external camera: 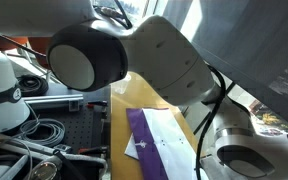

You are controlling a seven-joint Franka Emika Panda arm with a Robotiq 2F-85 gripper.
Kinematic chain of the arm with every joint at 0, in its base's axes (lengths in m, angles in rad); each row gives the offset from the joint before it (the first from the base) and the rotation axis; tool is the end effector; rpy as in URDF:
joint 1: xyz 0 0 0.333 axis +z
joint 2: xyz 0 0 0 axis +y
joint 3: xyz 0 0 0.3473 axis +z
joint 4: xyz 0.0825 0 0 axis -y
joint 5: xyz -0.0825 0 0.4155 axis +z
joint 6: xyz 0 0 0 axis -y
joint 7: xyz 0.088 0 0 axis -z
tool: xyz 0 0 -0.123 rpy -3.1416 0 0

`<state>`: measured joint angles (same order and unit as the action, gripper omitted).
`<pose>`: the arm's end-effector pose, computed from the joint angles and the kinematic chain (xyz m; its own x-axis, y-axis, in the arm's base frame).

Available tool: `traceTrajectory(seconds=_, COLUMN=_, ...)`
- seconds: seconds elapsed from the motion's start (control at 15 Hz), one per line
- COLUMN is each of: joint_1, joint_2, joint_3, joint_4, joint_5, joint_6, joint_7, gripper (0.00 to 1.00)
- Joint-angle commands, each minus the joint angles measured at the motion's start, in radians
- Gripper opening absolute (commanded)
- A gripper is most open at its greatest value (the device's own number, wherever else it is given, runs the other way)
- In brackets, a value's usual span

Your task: Close the purple file holder

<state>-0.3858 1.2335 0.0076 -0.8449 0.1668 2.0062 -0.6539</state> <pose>0.7821 -0.3003 0.1122 0.9811 0.1910 0.0309 0.1935 -0.9666 -0.1681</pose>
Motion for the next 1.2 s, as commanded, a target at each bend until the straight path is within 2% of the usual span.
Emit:
traceTrajectory(seconds=0.0, joint_1=-0.004, joint_2=-0.001, joint_3=0.010, joint_4=0.008, joint_5=0.004, joint_6=0.011, joint_7=-0.032, gripper=1.00)
traceTrajectory(seconds=1.13, joint_1=-0.019, joint_2=0.029, joint_3=0.011, joint_4=0.021, joint_5=0.011, joint_6=0.017, joint_7=-0.041, gripper=1.00)
